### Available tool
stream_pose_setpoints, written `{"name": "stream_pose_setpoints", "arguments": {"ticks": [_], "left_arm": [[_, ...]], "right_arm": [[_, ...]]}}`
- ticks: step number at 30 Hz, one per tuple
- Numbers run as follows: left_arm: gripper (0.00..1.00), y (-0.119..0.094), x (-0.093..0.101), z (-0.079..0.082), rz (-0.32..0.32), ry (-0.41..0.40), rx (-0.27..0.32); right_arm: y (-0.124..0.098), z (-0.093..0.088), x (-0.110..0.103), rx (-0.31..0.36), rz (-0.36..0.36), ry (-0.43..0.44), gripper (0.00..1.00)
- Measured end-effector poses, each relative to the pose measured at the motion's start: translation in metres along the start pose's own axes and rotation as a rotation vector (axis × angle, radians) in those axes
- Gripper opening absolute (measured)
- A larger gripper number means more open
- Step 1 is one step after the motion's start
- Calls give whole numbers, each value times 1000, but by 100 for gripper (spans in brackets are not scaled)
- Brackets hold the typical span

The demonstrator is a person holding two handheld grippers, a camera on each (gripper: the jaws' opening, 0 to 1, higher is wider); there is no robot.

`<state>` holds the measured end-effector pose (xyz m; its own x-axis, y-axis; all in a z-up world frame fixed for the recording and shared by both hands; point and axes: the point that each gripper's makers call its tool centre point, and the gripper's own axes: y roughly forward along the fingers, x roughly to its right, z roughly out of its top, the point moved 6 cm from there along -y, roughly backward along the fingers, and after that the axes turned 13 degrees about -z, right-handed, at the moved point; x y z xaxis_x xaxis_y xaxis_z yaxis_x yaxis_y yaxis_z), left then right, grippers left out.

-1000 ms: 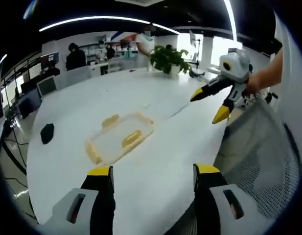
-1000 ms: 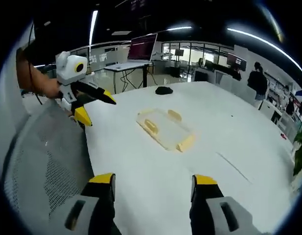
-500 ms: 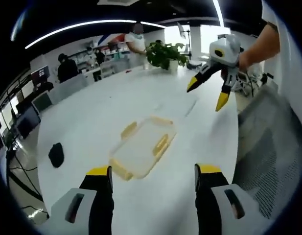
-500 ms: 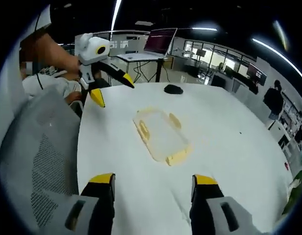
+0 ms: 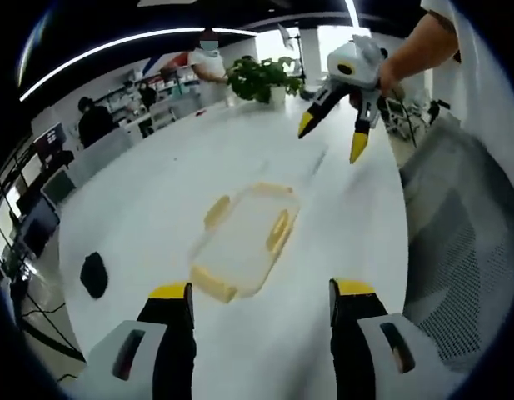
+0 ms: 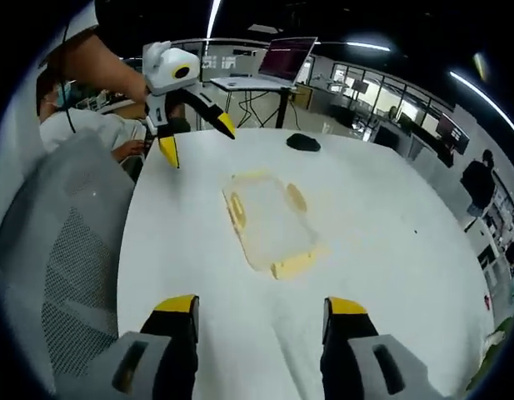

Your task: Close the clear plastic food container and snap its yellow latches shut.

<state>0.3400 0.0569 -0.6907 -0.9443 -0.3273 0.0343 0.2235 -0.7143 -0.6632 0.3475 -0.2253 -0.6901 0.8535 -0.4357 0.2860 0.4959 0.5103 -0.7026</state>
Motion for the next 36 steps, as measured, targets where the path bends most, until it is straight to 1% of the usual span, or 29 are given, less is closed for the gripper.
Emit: {"name": "stream_pose_setpoints", "arguments": {"ticks": [6,11,14,15,20,23,25,29,31,33,36], "left_arm": [[64,3,-8,-4,-9,41,-37],[63,5,-15,-8,-15,41,-52],[62,6,-18,-14,-32,58,-96],[62,7,-18,-15,-33,61,-100],[60,7,-22,-17,-41,63,-107],[61,7,-26,-18,-40,66,-113],[61,6,-29,-19,-31,76,-115],[60,6,-37,-19,-23,80,-112],[59,7,-40,-20,-22,84,-117],[59,8,-42,-20,-24,88,-121],[59,11,-44,-24,-38,117,-146]], "right_arm": [[5,-1,4,-3,13,-14,59],[10,1,8,-3,25,-29,58],[13,3,11,1,32,-30,58],[15,3,11,0,35,-33,59],[22,6,13,-2,50,-44,59],[28,8,15,-6,57,-65,59],[30,10,15,3,72,-64,60],[37,13,18,0,78,-78,58],[40,14,19,-5,84,-96,58],[42,16,22,-2,85,-94,57],[45,19,25,-1,91,-110,57]]}}
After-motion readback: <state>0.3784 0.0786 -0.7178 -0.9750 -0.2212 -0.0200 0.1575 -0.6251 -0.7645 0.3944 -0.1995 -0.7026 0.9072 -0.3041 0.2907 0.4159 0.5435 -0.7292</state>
